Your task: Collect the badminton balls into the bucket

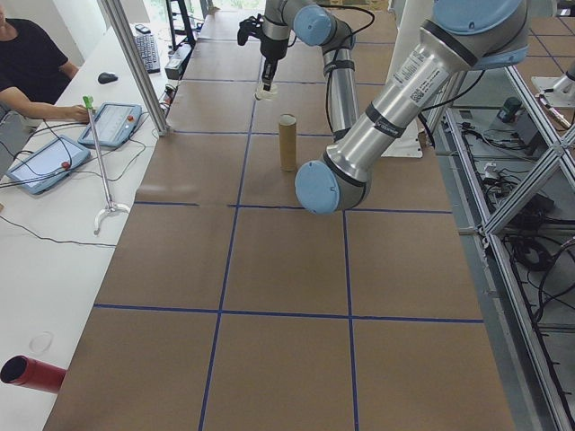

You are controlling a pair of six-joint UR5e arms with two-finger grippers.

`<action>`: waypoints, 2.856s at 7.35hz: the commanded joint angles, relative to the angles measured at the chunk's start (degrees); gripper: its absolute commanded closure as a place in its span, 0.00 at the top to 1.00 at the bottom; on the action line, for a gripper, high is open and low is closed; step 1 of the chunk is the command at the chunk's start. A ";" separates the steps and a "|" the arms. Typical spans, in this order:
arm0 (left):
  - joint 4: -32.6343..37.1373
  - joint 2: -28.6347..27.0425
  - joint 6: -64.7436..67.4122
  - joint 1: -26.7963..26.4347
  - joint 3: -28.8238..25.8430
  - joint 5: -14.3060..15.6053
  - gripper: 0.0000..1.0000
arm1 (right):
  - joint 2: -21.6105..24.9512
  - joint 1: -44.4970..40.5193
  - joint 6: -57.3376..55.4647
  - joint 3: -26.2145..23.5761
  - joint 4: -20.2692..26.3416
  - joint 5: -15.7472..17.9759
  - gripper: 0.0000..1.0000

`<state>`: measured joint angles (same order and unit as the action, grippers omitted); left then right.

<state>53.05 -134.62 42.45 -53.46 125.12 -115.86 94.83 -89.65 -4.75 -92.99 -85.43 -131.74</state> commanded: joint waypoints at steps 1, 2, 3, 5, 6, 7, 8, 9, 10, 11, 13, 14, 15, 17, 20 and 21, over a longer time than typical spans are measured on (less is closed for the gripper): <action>-4.52 -3.45 -7.17 2.73 -2.77 7.63 0.00 | 0.00 0.00 0.00 0.00 0.00 -0.01 1.00; -8.53 -5.11 -11.64 4.93 -3.30 11.06 0.00 | 0.00 0.00 0.00 0.00 0.00 -0.01 1.00; -13.97 -7.74 -13.51 8.43 -3.31 14.92 0.00 | 0.00 0.00 0.00 0.00 0.00 -0.01 1.00; -17.10 -9.17 -16.32 15.02 -4.79 17.59 0.00 | 0.00 0.00 0.00 0.00 0.00 -0.01 1.00; -18.06 -9.61 -16.43 20.54 -7.06 22.82 0.00 | 0.00 0.00 0.00 0.00 0.00 -0.01 1.00; -19.98 -10.31 -16.43 21.64 -7.52 24.09 0.00 | 0.00 0.00 0.00 0.00 0.00 -0.01 1.00; -21.91 -10.92 -16.43 21.99 -7.35 24.45 0.00 | 0.00 0.00 0.00 0.00 0.00 -0.01 1.00; -23.76 -11.71 -16.43 22.61 -7.35 25.58 0.00 | 0.00 0.00 0.00 0.00 0.00 -0.01 1.00; -23.95 -11.89 -16.43 23.05 -7.70 27.33 0.00 | 0.00 0.00 0.00 0.00 0.00 -0.01 1.00; -23.95 -11.81 -16.43 23.14 -7.87 27.44 0.00 | 0.00 0.00 0.00 0.00 0.00 -0.01 1.00; -23.87 -11.72 -16.26 24.54 -8.05 27.35 0.00 | 0.00 0.00 0.00 0.00 0.00 -0.01 1.00; -23.87 -11.72 -16.08 24.81 -8.75 27.35 0.00 | 0.00 0.00 0.00 0.00 0.00 -0.01 1.00; -23.78 -11.63 -16.08 24.81 -9.10 27.61 0.00 | 0.00 0.00 0.00 0.00 0.00 -0.01 1.00; -23.87 -11.63 -16.17 24.72 -9.11 27.53 0.00 | 0.00 0.00 0.00 0.00 0.00 -0.01 1.00; -23.69 -11.63 -16.17 25.42 -10.16 27.44 0.99 | 0.00 0.00 0.00 0.00 0.00 -0.01 1.00; -23.69 -11.63 -16.17 25.43 -10.07 27.44 1.00 | 0.00 0.00 0.00 0.00 0.00 -0.01 1.00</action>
<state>29.33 -146.25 26.28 -28.25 115.19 -88.41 94.83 -89.65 -4.74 -92.99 -85.43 -131.75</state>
